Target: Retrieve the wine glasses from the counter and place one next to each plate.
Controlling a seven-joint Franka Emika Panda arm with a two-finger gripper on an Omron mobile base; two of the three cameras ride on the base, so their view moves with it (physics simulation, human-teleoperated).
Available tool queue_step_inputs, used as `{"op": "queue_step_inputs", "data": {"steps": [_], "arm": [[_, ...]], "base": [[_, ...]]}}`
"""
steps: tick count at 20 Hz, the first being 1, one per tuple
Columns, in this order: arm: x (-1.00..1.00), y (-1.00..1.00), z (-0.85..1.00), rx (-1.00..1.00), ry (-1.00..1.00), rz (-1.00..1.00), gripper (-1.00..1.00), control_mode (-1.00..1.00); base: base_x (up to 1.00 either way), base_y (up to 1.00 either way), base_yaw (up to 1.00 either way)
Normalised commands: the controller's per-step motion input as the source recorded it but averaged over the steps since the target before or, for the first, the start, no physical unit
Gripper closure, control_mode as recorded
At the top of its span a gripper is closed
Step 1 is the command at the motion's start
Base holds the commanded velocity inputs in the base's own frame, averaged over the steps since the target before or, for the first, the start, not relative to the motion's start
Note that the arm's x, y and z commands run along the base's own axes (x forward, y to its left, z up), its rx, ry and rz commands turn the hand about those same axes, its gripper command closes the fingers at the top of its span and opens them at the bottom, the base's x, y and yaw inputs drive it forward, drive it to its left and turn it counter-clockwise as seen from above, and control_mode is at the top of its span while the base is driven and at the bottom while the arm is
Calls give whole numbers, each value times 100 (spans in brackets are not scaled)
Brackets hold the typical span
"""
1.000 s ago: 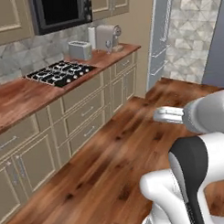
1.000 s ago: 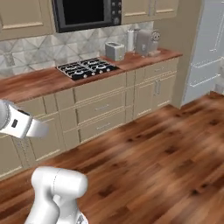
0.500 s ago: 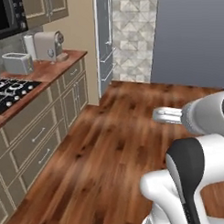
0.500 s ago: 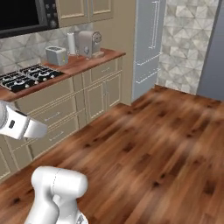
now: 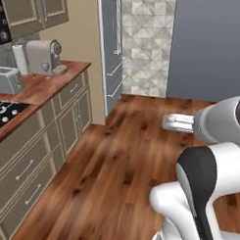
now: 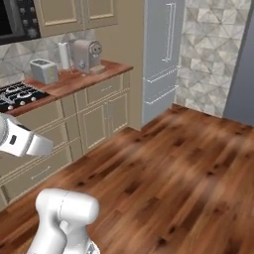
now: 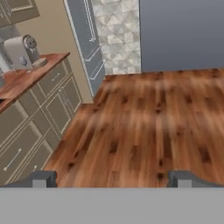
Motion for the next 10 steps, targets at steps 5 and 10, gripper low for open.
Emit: {"op": "queue_step_inputs", "data": {"steps": [5,10], "arm": [[0,0,0,0,0,0,-100,100],[0,0,0,0,0,0,-100,100]], "base": [[100,-2,17],[100,-20,45]]}}
